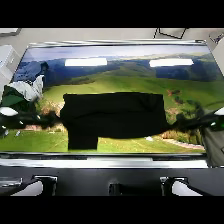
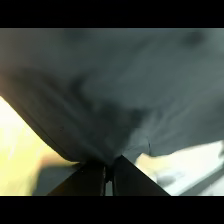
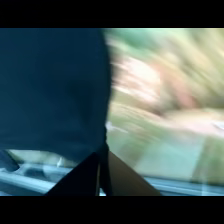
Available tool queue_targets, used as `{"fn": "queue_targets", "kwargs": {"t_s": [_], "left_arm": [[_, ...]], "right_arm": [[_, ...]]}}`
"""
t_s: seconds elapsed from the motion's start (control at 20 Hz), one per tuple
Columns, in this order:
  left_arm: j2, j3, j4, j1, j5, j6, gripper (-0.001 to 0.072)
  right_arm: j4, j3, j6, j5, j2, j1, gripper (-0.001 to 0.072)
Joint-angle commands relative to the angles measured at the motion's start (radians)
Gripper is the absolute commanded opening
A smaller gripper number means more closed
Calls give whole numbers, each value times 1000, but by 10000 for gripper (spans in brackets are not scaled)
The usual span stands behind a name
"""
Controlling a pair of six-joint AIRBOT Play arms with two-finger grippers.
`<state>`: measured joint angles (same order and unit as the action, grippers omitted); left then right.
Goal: Fold the clothes and pants, and hang the long-sleeved shirts on hangers.
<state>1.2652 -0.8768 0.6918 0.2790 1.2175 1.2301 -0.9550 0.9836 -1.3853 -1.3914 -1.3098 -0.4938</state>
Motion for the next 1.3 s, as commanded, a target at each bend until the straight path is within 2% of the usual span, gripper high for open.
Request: {"fn": "queue_targets", "kwargs": {"t_s": [0.0,0.1,0.2,0.3,0.35,0.5,0.6,0.75,0.85,0.95,1.15,1.25], "left_arm": [[-134,-337,-17,0,-12,4,36],[-205,-650,-18,0,-57,3,37],[-259,-927,10,0,-163,1,37],[-310,-1091,20,0,-220,2,37],[-339,-1122,19,0,-214,12,37],[-425,-1121,23,0,-174,101,36],[-456,-1122,32,0,-201,110,36],[-468,-1145,107,0,-269,142,35],[-462,-1149,158,0,-277,151,35],[-434,-1146,228,0,-217,203,35],[-276,-1000,255,-24,74,214,35],[-190,-794,256,-89,79,207,35]], "right_arm": [[121,330,79,79,144,-2,44],[112,616,136,205,222,-2,44],[51,848,135,319,293,-2,44],[2,971,73,309,370,-2,45],[-8,985,38,266,416,-2,45],[-45,986,34,160,519,-2,45],[-81,986,20,212,568,-2,44],[-134,989,-74,364,591,-2,44],[-134,989,-77,394,575,-2,44],[-134,989,-83,319,525,-2,44],[-128,948,-105,-126,280,15,40],[-244,816,-128,-196,154,130,39]]}}
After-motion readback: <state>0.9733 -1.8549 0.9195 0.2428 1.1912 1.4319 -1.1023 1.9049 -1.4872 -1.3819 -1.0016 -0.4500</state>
